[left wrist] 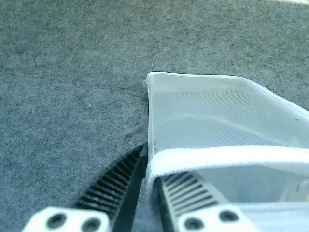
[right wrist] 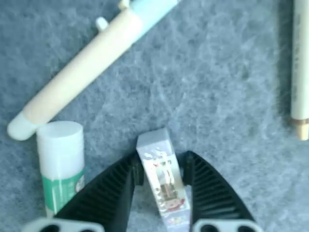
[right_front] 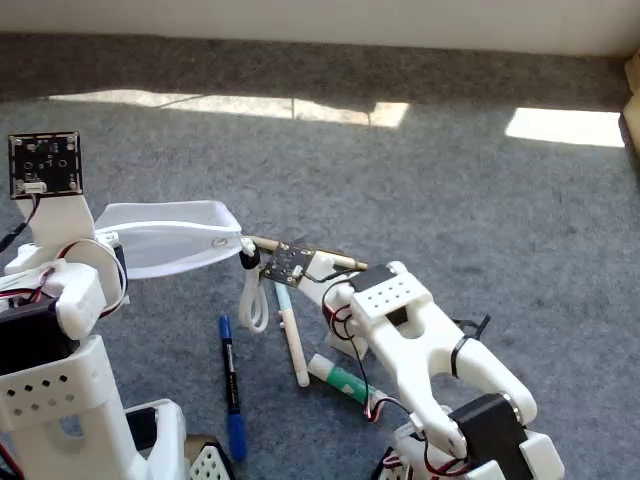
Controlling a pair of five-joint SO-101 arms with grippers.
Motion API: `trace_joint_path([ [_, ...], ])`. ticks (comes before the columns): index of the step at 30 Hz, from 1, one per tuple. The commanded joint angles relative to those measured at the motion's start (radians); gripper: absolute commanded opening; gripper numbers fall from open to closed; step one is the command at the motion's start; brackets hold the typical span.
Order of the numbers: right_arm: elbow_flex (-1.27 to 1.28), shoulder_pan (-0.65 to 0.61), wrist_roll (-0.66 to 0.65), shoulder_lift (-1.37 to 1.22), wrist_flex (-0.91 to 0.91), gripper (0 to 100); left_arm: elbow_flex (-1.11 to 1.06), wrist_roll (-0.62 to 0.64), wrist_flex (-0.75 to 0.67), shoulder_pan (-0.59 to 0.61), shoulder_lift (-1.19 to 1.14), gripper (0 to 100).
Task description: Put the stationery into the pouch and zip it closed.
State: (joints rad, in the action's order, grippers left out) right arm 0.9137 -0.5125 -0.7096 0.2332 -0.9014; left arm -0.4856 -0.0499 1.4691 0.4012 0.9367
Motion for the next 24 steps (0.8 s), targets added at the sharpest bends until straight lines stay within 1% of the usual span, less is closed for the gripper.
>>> trace_joint_path([
  [1, -0.022, -0.015, -0.009, 0.008, -0.002, 0.5, 0.035, 0.011, 0.0, 0.007, 0.004, 1],
  [4, -0.016, 0.013, -0.005, 0.079, -0.048, 0.5, 0.038, 0.011, -0.002, -0.002, 0.001, 1],
  [6, -0.018, 0.047, -0.003, 0.148, -0.081, 0.5, 0.039, 0.015, -0.005, -0.036, -0.001, 1],
  [8, -0.016, 0.081, 0.003, 0.225, -0.096, 0.5, 0.041, 0.052, -0.008, -0.074, -0.001, 1],
  [13, -0.013, 0.159, 0.092, 0.39, -0.099, 0.5, 0.051, 0.068, -0.035, -0.15, -0.004, 1],
  [16, -0.013, 0.223, 0.17, 0.481, -0.101, 0.5, 0.067, 0.104, -0.035, -0.197, -0.004, 1],
  [20, -0.013, 0.291, 0.288, 0.596, -0.101, 0.5, 0.097, 0.117, -0.031, -0.257, -0.008, 1],
  [24, -0.015, 0.308, 0.45, 0.707, -0.101, 0.9, 0.165, 0.117, -0.028, -0.325, -0.128, 1],
])
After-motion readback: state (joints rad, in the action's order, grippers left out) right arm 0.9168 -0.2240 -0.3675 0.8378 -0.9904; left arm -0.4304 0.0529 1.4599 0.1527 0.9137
